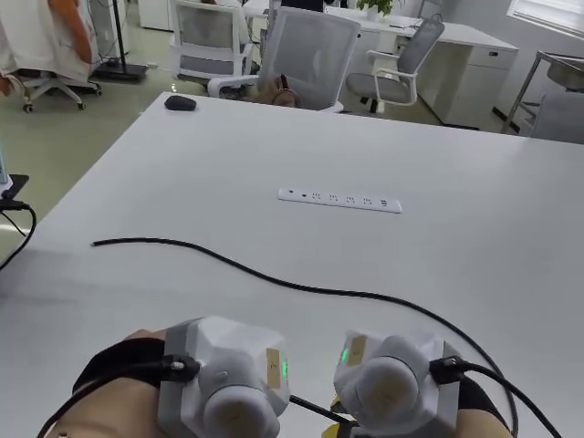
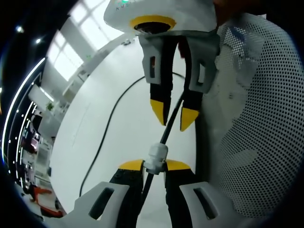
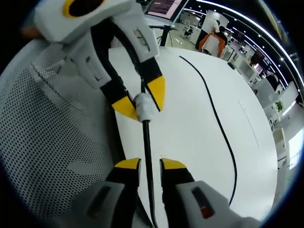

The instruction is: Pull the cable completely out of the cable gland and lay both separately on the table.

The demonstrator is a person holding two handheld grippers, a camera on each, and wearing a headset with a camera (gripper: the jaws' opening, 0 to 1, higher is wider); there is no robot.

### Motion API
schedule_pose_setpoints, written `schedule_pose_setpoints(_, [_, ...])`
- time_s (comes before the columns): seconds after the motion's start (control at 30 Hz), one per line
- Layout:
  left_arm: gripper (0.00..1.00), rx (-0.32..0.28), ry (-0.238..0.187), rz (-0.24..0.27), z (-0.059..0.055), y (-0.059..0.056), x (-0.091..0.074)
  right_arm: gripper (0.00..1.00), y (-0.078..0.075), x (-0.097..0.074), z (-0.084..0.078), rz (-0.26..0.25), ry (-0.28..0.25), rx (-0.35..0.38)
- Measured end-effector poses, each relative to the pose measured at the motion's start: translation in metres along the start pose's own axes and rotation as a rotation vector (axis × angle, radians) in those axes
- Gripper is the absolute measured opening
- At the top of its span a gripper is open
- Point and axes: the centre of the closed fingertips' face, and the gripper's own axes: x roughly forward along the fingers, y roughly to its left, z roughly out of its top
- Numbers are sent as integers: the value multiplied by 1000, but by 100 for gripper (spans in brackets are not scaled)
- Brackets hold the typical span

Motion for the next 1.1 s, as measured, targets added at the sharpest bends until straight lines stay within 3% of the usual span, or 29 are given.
schedule_pose_setpoints(0.17, [18,12,-9,-11,2,-3,1,16,7,-3,19,12,-76,-53])
schedule_pose_setpoints(0.23, [18,13,-10,-12,2,-3,1,14,8,-3,21,16,-87,-64])
schedule_pose_setpoints(0.33, [18,14,-16,-17,1,-4,2,4,4,-3,19,-1,-81,-65])
schedule_pose_setpoints(0.53, [18,6,-8,-4,-1,0,2,3,-4,-4,5,-31,-19,-26])
schedule_pose_setpoints(0.73, [18,9,0,-3,-1,-1,1,4,-13,-3,-33,-62,146,32])
schedule_pose_setpoints(0.8, [18,8,1,-3,-1,-1,1,5,-16,-3,-40,-78,175,40])
schedule_pose_setpoints(0.97, [18,9,2,-4,-1,-1,1,5,-16,-4,-48,-73,201,79])
schedule_pose_setpoints(1.1, [18,12,9,-7,-3,-2,1,9,-8,-1,-46,-43,205,53])
